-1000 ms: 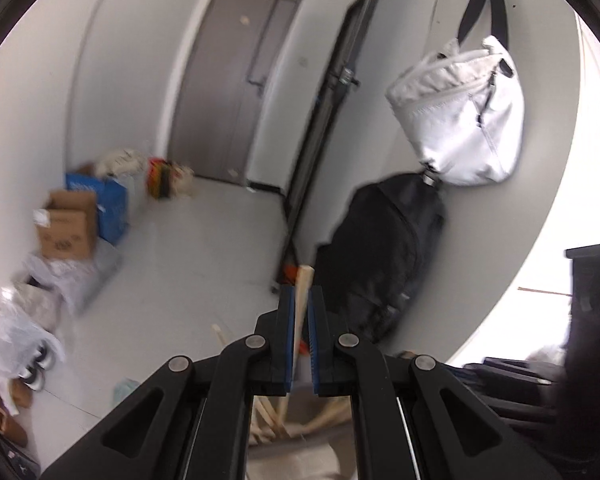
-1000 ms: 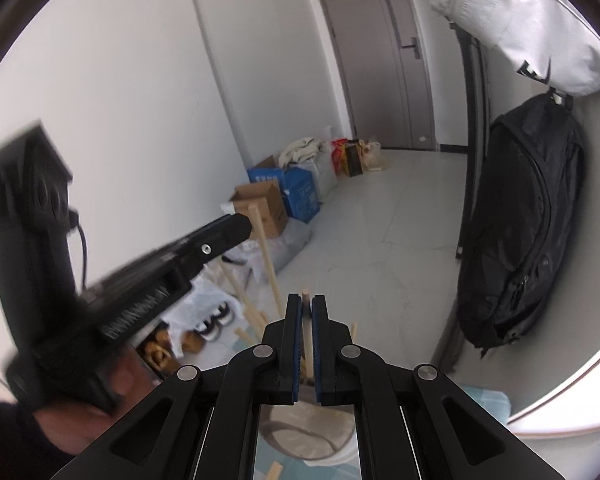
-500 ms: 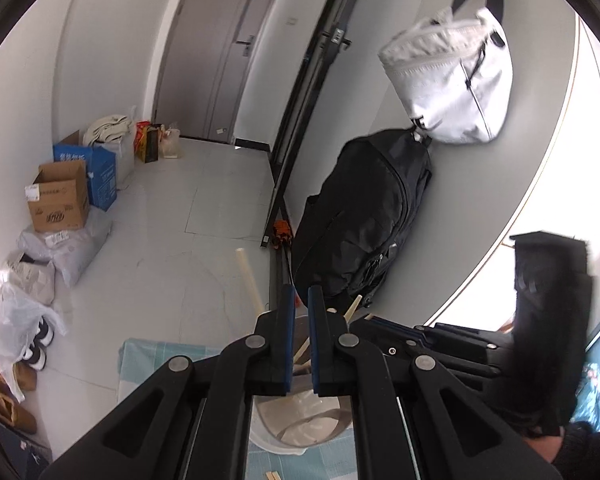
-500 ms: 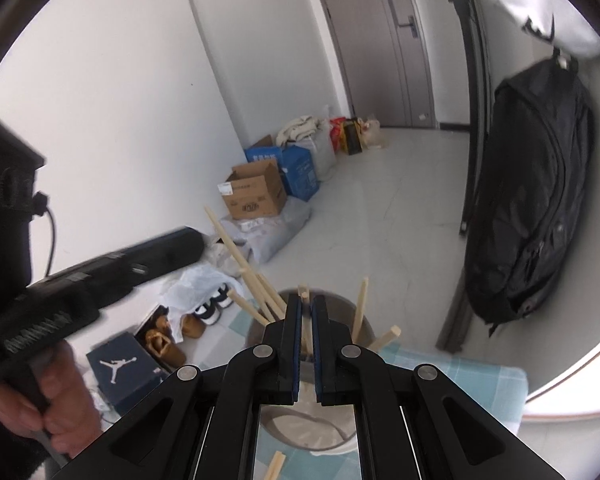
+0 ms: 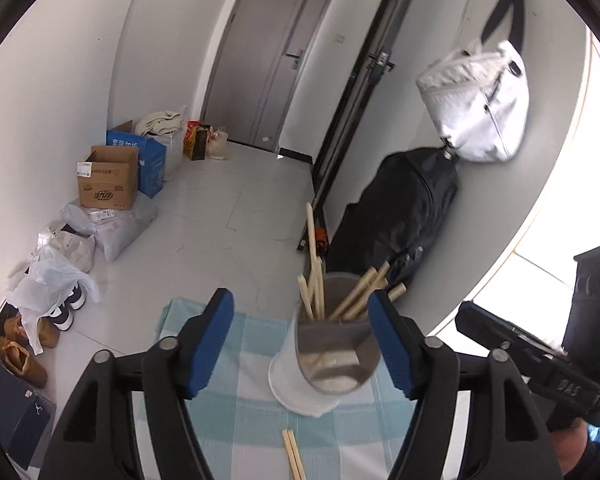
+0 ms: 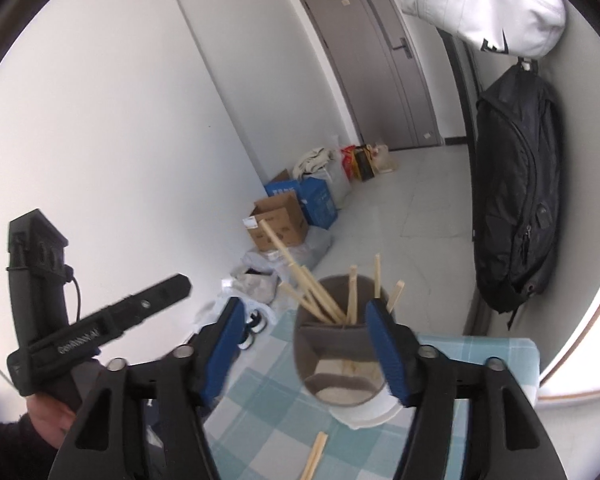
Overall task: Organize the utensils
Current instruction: 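Lower the chopsticks into the holder and open both grippers, then raise both open grippers and move them back toward the last chopsticks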
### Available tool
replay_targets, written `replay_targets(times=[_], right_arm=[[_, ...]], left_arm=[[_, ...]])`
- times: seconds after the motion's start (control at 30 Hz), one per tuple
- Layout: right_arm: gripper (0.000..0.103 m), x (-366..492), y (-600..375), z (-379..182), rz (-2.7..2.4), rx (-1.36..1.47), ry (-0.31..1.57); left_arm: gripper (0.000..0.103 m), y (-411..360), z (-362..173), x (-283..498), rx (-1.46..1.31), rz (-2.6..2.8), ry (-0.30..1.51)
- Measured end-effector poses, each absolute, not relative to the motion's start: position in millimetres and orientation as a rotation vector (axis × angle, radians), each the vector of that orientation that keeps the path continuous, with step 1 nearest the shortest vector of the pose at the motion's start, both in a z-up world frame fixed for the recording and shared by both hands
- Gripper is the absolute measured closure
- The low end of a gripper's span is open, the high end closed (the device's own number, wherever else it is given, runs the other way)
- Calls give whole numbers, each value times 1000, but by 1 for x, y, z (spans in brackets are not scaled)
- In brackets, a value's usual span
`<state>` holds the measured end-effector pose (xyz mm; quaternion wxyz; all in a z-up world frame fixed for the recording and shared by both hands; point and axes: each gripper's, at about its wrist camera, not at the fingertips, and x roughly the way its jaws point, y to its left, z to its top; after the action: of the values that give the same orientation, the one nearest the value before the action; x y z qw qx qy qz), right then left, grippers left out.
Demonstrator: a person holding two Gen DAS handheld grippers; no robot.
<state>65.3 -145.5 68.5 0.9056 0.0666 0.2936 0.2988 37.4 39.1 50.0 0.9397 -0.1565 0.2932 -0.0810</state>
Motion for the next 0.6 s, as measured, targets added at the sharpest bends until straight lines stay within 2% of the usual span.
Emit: replay_targets(times=[0.03, 0.1, 0.37, 0.5, 0.6], right_arm=[[34, 57, -146, 69, 616, 139, 592], [25, 47, -150, 68, 618, 153, 591], [16, 7, -151, 57, 611, 142, 564], [9, -6, -150, 38, 588, 111, 563], [8, -8, -148, 19, 581, 97, 590]], left_arm=[[35, 36, 49, 33, -302, -154, 599], [29, 32, 47, 26, -298, -140, 604], [18, 30, 38, -1, -304, -83, 575], [16, 29, 19, -11, -276, -54, 593], [16, 28, 3, -12, -261, -42, 623]])
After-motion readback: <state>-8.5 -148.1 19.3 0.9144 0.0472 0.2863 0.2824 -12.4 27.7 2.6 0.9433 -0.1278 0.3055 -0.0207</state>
